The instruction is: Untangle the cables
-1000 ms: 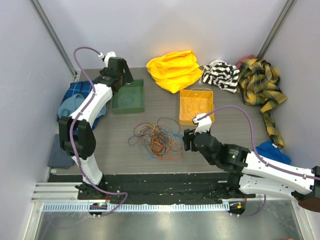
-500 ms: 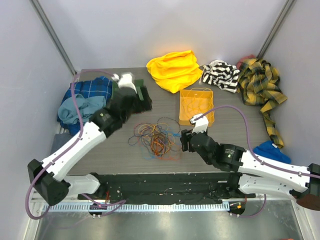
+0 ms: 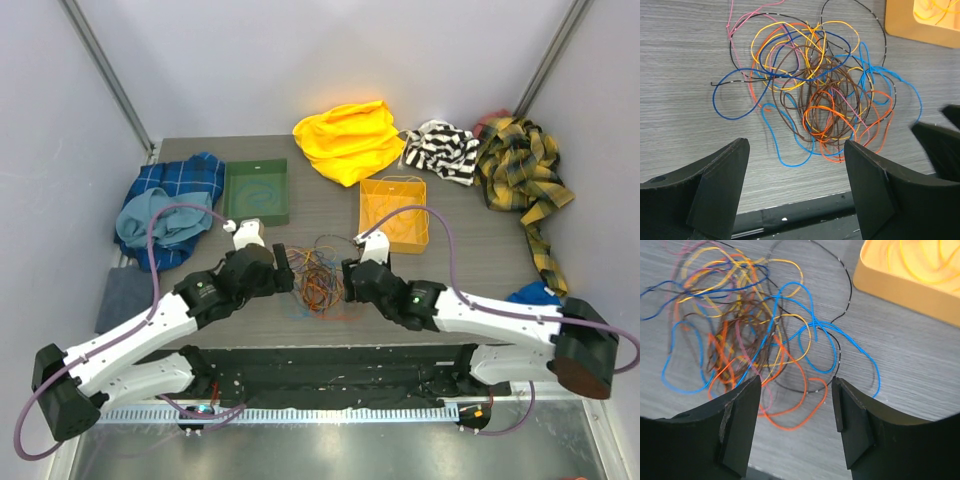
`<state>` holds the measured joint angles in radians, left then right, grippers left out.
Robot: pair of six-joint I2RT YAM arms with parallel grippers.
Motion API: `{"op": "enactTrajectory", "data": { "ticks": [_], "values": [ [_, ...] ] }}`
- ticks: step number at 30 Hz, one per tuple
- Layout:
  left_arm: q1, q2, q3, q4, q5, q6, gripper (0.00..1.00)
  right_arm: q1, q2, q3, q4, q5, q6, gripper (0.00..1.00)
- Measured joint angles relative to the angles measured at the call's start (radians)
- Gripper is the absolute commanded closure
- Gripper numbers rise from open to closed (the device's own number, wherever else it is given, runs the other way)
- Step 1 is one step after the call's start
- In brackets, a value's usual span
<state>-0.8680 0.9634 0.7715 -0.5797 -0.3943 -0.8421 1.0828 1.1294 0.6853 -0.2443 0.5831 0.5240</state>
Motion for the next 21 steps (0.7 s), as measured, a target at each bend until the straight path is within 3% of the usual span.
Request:
{"op": "enactTrajectory", "data": {
  "ticks": [5, 11, 21],
  "values": [
    [0.0, -0.033, -0.008, -0.005, -0.007, -0.026, 0.19, -0.077, 0.169, 0.0, 0.102, -0.074, 0.066, 0.37],
    [0.0, -0.142, -0.066, -0.027, -0.019, -0.046, 0.18, -0.126, 0.227, 0.01, 0.228, -0.124, 0.114, 0.38],
    [0.0, -0.208, -0.101, -0.051, -0.025, -0.064, 0.18, -0.183, 0.492, 0.213, 0.32, -0.195, 0.116, 0.41]
  ]
}}
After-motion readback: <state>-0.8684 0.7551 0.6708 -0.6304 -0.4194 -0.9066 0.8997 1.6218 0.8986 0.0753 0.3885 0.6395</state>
